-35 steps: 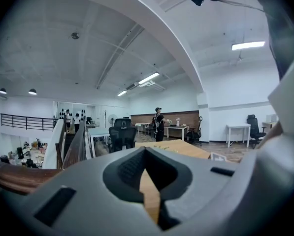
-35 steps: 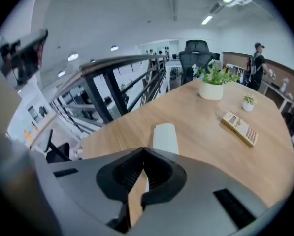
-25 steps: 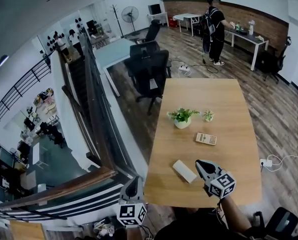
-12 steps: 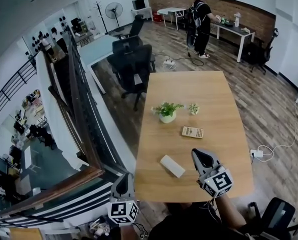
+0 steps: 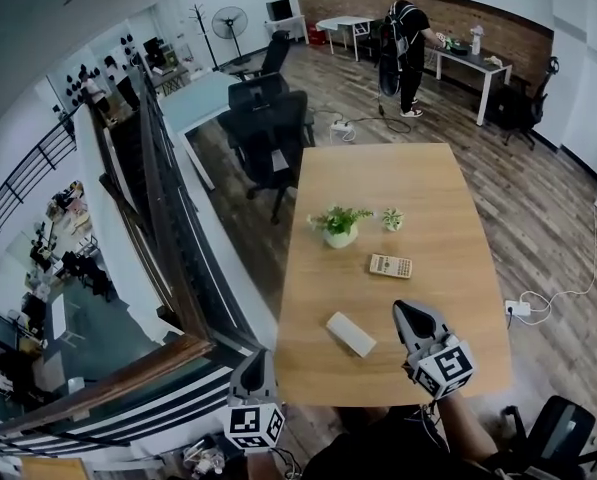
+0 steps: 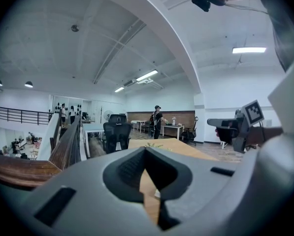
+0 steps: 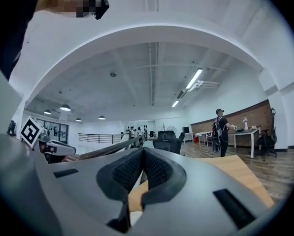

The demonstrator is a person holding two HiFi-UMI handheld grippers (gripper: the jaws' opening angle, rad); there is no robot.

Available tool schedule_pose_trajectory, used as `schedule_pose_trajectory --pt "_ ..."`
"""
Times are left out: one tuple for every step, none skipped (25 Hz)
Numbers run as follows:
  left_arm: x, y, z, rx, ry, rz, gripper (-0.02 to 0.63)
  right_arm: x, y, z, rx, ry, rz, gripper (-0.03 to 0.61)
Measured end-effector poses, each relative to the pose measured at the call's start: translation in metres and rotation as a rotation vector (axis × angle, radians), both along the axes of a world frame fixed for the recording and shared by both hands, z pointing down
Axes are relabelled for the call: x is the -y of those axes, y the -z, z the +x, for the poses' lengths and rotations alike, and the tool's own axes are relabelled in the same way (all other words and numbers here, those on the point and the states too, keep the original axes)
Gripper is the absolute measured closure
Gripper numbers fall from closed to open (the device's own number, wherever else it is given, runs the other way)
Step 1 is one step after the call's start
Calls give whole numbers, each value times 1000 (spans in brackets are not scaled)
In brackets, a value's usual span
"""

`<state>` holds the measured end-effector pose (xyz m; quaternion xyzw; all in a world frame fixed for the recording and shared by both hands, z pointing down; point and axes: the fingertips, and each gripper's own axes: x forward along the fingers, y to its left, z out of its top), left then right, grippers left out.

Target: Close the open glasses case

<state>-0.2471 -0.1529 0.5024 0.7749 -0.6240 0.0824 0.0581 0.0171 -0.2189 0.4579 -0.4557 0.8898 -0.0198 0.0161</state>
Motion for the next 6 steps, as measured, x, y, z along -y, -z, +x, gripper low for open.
schedule_pose_trajectory --pt "-1 -1 1 0 -3 -4 615 -1 -1 0 -8 -2 -4 563" --pt "-2 -2 1 -1 -5 -8 615 -2 -2 -1 -17 -5 -12 563" --pt "-4 -3 0 -1 -6 -11 615 -3 -3 -2 -23 -8 -23 563" --pt "-5 -2 -1 -1 -6 -13 615 -4 -3 -3 -26 -10 -35 563" --pt "-7 -1 -2 -2 -5 -13 615 -5 -2 -5 -25 -11 -46 563" --pt "-9 0 -4 -2 -4 -13 615 -6 -2 -7 -24 -12 -56 563"
